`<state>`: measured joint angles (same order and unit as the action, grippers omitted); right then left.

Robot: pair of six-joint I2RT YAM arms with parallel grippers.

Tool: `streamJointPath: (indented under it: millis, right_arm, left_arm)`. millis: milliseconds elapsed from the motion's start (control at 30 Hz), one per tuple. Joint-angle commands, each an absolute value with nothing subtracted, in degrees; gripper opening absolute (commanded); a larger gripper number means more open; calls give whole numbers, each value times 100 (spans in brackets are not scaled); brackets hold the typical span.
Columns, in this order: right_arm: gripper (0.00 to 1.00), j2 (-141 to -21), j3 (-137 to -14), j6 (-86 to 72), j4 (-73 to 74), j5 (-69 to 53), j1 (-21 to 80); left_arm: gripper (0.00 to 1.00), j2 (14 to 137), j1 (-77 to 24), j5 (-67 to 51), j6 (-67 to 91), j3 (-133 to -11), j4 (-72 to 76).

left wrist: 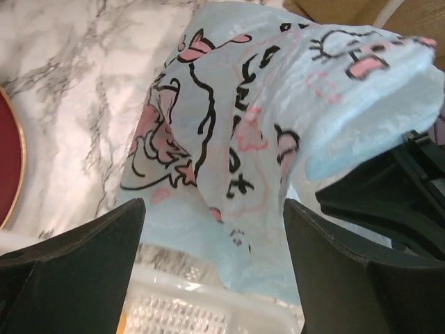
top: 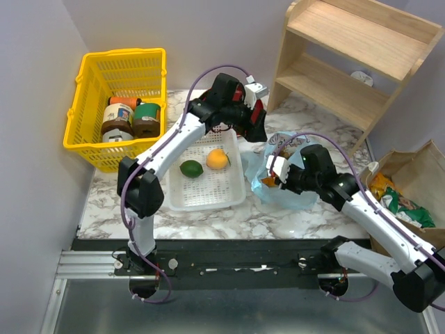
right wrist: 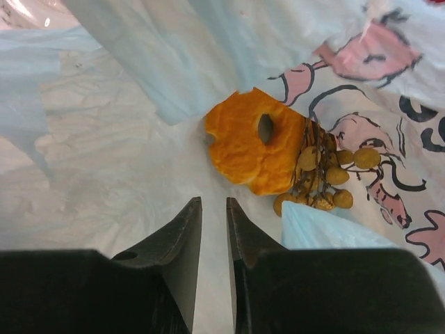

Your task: Untie the knot of the grocery bags and take out the mixed food

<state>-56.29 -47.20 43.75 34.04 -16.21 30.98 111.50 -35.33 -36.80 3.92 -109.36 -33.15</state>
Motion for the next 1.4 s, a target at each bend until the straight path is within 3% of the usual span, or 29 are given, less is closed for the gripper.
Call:
streamJointPath:
  millis: [0,167,367,567,767,900,1267,1367]
  right_arm:
    - [31,-5555,-4580,3807,3025,-1389,3024]
    - [33,-5791,-4684,3542,2883,-1519,2892]
    - [33,-6547,-5308,2822,2576,-1775,2892]
    - [26,-7389,-5932,1908,2154,-1276,2892]
    - [26,-7866,-6416,1635,2066,-1204,2892]
    - [26,-7980,-6390,1600,1890,-1011,2892]
    - [23,-8481,-6908,932,1521,-510,2848]
    - [23,-8552,-7040,896,1459,-510,2813]
  left_arm:
    - [91,10417,-3542,-2972,97,-10331,-4062]
    - [96,9002,-3393,-2873,27,-9134,-3543]
    - [99,7770,-3436,-4147,-150,-7902,-2594]
    - [99,8050,-3630,-4113,243,-8305,-2136]
    - [99,8630,-3788,-3876,703,-8762,-2328]
    - [99,9429,-4043,-3403,475,-9744,-3599]
    - [98,9624,-4254,-2153,932,-9141,-3498]
    - [85,9633,-4263,-2512,573,-9070,-3524]
